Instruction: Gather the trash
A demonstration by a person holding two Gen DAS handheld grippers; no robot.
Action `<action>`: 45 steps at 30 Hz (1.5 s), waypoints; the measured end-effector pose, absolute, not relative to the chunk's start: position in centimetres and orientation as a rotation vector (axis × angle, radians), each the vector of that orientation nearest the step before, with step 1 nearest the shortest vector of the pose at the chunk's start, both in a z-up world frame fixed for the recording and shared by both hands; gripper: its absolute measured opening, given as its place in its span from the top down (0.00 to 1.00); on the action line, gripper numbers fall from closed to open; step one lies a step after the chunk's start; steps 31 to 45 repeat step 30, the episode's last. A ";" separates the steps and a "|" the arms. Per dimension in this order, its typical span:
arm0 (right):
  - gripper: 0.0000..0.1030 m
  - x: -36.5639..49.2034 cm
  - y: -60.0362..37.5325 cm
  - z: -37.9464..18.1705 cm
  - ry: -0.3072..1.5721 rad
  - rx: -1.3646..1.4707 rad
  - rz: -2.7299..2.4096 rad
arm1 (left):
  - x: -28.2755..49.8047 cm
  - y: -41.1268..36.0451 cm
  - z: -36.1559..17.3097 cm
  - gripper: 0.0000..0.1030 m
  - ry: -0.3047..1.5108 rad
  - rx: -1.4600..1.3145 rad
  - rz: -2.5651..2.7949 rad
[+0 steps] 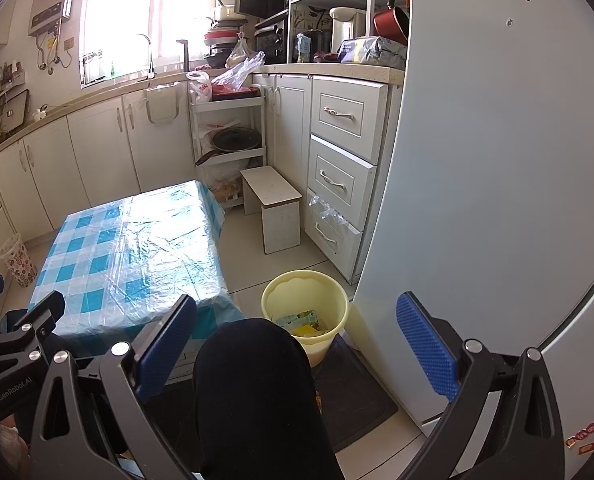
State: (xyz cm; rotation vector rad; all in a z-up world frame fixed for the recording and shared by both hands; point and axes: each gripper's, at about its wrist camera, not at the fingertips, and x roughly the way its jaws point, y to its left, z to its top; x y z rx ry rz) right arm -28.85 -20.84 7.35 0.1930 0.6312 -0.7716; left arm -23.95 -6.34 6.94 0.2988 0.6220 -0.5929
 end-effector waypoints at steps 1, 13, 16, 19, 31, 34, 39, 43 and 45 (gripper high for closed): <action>0.07 -28.7 -20.7 7.3 0.631 0.192 -0.771 | -23.9 -6.3 6.9 0.07 0.622 0.299 -0.593; 0.07 -28.6 -20.6 7.2 0.630 0.196 -0.767 | -23.6 -6.2 7.2 0.07 0.615 0.283 -0.567; 0.07 -28.5 -20.8 7.0 0.634 0.197 -0.765 | -23.7 -5.7 7.5 0.07 0.569 0.254 -0.547; 0.07 -28.3 -20.9 6.9 0.636 0.199 -0.759 | -23.5 -5.6 7.6 0.07 0.556 0.259 -0.539; 0.07 -25.7 -21.1 5.7 0.664 0.171 -0.700 | -19.0 -5.1 6.2 0.07 0.645 0.256 -0.516; 0.07 -25.7 -21.1 5.7 0.664 0.171 -0.700 | -19.0 -5.1 6.2 0.07 0.645 0.256 -0.516; 0.07 -25.7 -21.1 5.7 0.664 0.171 -0.700 | -19.0 -5.1 6.2 0.07 0.645 0.256 -0.516; 0.07 -25.7 -21.1 5.7 0.664 0.171 -0.700 | -19.0 -5.1 6.2 0.07 0.645 0.256 -0.516; 0.07 -25.7 -21.1 5.7 0.664 0.171 -0.700 | -19.0 -5.1 6.2 0.07 0.645 0.256 -0.516</action>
